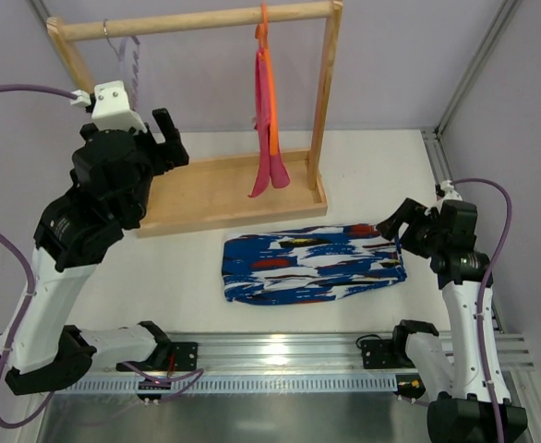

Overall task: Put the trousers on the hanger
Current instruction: Grab a hanger with the left arm

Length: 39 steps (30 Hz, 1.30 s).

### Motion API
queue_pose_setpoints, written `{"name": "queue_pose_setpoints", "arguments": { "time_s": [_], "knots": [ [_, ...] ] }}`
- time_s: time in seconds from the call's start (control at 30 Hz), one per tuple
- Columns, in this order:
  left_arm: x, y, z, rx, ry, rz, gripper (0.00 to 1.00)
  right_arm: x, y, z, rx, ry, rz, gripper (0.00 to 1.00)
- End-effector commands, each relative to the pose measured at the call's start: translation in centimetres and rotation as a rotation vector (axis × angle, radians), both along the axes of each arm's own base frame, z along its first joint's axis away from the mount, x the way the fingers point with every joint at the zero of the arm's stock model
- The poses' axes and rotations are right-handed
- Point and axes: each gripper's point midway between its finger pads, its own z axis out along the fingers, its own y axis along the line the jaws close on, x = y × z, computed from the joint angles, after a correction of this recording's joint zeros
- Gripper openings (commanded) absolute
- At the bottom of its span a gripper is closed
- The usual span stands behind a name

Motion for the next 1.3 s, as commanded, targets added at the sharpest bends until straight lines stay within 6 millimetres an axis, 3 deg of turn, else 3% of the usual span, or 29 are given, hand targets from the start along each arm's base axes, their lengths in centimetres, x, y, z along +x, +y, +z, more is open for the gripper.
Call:
{"name": "queue_pose_setpoints", "arguments": {
  "time_s": [0.0,0.13,0.2,0.27,0.4,0.93,1.1,1.27],
  "knots": [
    [-1.0,5.0,1.8,0.055,-0.055,0.196,0.85,-0.2,1.0,0.9,0.001,-0.037,0.075,0.82],
    [0.2,7.1,0.4,0.048,-0.015,0.25,0.85,-0.5,1.4,0.8,0.003,-0.034,0.111,0.82],
    [1.1,6.5,-0.7,0.041,0.031,0.199,0.86,-0.6,1.5,0.9,-0.002,-0.044,0.119,0.82],
    [1.8,7.2,-1.8,0.036,0.073,0.206,0.86,-0.6,1.5,1.1,0.0,-0.053,0.12,0.82],
    [3.2,6.1,-2.9,0.023,0.097,0.131,0.86,-0.8,1.7,1.4,-0.001,-0.065,0.132,0.82],
    [4.3,6.8,-1.6,0.008,0.016,0.163,0.8,-1.2,1.9,1.2,-0.001,-0.072,0.14,0.82],
    [5.0,6.7,-1.9,0.034,0.024,0.15,0.69,-1.2,1.9,1.0,0.002,-0.068,0.143,0.82],
    [5.7,6.7,-2.5,0.043,0.045,0.152,0.65,-1.0,1.9,1.0,0.004,-0.065,0.144,0.82]
  ]
}}
